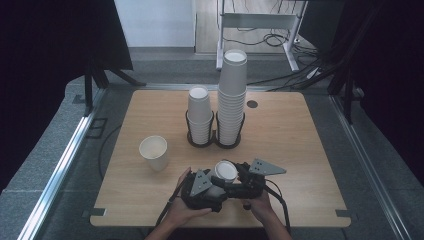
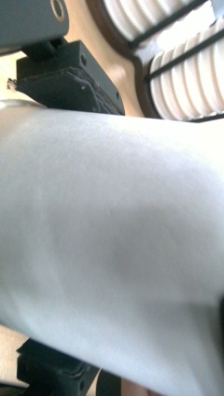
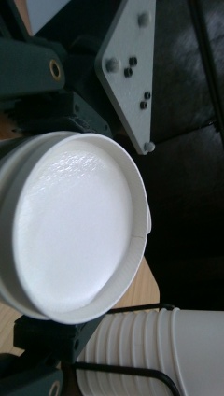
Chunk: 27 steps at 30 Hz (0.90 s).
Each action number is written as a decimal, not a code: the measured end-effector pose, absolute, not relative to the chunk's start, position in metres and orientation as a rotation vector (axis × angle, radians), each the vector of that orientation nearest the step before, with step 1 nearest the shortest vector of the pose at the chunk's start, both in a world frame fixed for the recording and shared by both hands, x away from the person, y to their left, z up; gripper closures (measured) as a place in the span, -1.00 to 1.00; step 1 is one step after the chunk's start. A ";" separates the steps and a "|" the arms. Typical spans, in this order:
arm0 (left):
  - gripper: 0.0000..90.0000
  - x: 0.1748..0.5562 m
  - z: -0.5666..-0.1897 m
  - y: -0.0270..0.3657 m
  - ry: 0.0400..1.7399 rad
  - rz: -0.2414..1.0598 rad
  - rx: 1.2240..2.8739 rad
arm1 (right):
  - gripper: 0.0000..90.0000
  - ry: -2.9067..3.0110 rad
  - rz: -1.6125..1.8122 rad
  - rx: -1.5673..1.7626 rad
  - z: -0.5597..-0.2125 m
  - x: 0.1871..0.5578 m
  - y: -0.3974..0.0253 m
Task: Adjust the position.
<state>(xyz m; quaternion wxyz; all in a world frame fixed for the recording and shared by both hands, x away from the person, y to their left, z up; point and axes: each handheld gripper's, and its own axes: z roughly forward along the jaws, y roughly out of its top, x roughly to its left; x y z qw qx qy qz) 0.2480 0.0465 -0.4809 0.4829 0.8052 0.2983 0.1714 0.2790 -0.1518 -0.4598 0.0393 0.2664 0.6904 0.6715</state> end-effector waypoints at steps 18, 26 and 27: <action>-0.72 0.250 -0.481 0.050 0.696 0.453 2.019 | -0.65 2.138 2.016 0.825 -0.465 0.280 -0.150; -0.72 0.255 -0.477 0.060 0.721 0.542 2.039 | -0.71 2.132 1.984 0.803 -0.460 0.281 -0.156; -0.72 0.255 -0.477 0.062 0.731 0.551 2.035 | -0.71 2.123 1.984 0.801 -0.459 0.281 -0.158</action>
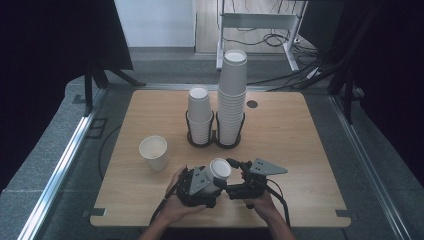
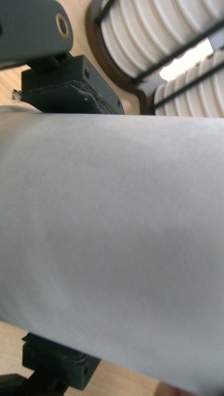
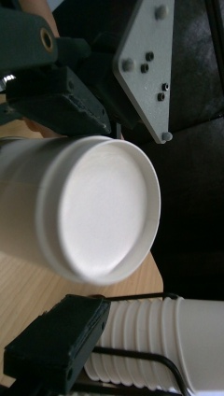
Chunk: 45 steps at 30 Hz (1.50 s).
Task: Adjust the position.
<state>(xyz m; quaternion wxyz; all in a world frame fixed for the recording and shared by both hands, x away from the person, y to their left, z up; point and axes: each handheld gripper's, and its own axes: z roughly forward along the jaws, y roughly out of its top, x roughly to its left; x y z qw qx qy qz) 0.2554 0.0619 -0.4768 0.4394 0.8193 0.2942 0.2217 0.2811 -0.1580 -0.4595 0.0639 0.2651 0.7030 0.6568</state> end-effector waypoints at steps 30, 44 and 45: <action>-0.72 0.263 -0.467 0.063 0.603 1.036 2.238 | -0.72 2.640 1.099 0.345 -0.400 0.311 -0.136; -0.72 0.253 -0.463 0.035 0.331 1.312 2.374 | -0.69 2.914 0.564 0.098 -0.392 0.324 -0.092; -0.72 0.253 -0.463 0.035 0.331 1.312 2.374 | -0.69 2.914 0.564 0.098 -0.392 0.324 -0.092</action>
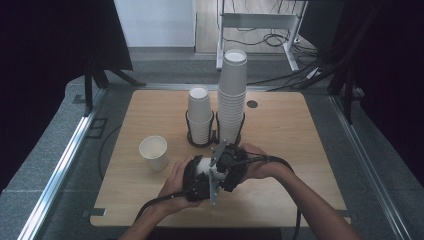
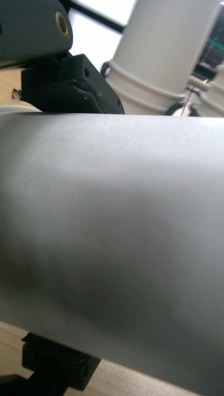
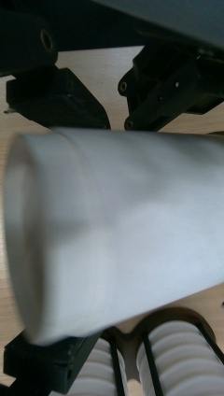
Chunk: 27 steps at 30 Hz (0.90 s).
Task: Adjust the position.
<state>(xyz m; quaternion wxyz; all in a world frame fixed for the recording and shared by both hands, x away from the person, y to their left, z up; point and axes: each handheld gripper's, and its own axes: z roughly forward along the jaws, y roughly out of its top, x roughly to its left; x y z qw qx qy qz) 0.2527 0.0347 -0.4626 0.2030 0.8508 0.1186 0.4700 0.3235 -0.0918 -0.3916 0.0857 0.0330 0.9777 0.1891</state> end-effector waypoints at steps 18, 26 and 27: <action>-0.98 0.253 -0.472 0.022 0.351 1.214 2.349 | -0.49 3.029 0.510 0.157 -0.412 0.337 -0.104; -0.99 0.251 -0.473 0.025 0.384 1.167 2.314 | -0.49 3.017 0.556 0.245 -0.428 0.344 -0.114; -0.99 0.251 -0.472 0.027 0.400 1.155 2.310 | -0.49 3.008 0.569 0.268 -0.430 0.346 -0.116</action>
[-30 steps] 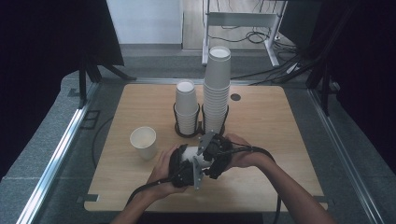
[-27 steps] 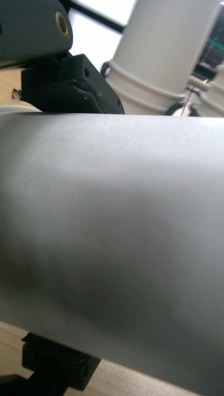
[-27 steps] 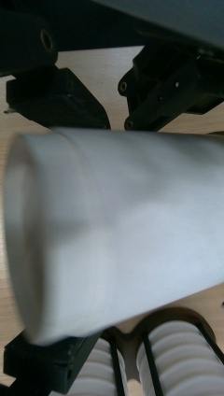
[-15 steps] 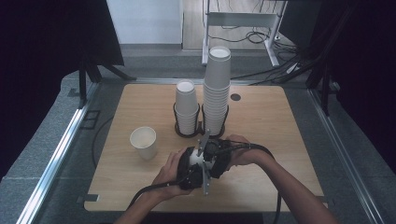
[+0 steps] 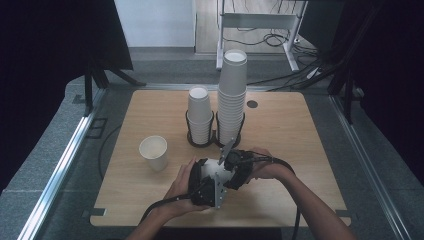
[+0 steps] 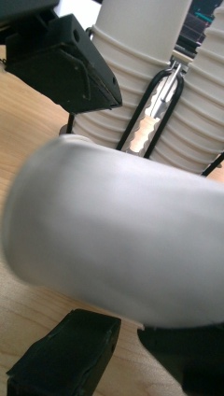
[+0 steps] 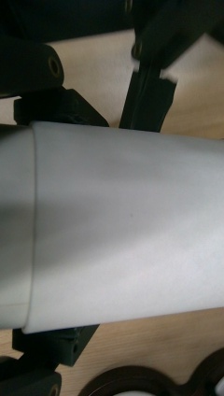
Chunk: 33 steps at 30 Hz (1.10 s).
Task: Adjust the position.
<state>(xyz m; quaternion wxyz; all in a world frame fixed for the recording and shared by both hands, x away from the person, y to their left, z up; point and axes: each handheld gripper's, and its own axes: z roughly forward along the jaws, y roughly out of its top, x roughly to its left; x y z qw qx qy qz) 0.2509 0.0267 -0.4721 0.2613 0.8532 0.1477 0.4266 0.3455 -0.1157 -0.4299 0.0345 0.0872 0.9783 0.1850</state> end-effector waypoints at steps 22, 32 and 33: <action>-0.86 0.259 -0.453 0.073 0.800 0.781 2.093 | -0.49 2.710 1.060 0.570 -0.453 0.334 -0.134; -0.83 0.259 -0.465 0.085 0.888 0.661 2.034 | -0.49 2.550 1.310 0.680 -0.471 0.316 -0.142; -0.83 0.259 -0.465 0.085 0.888 0.661 2.034 | -0.49 2.550 1.310 0.680 -0.471 0.316 -0.142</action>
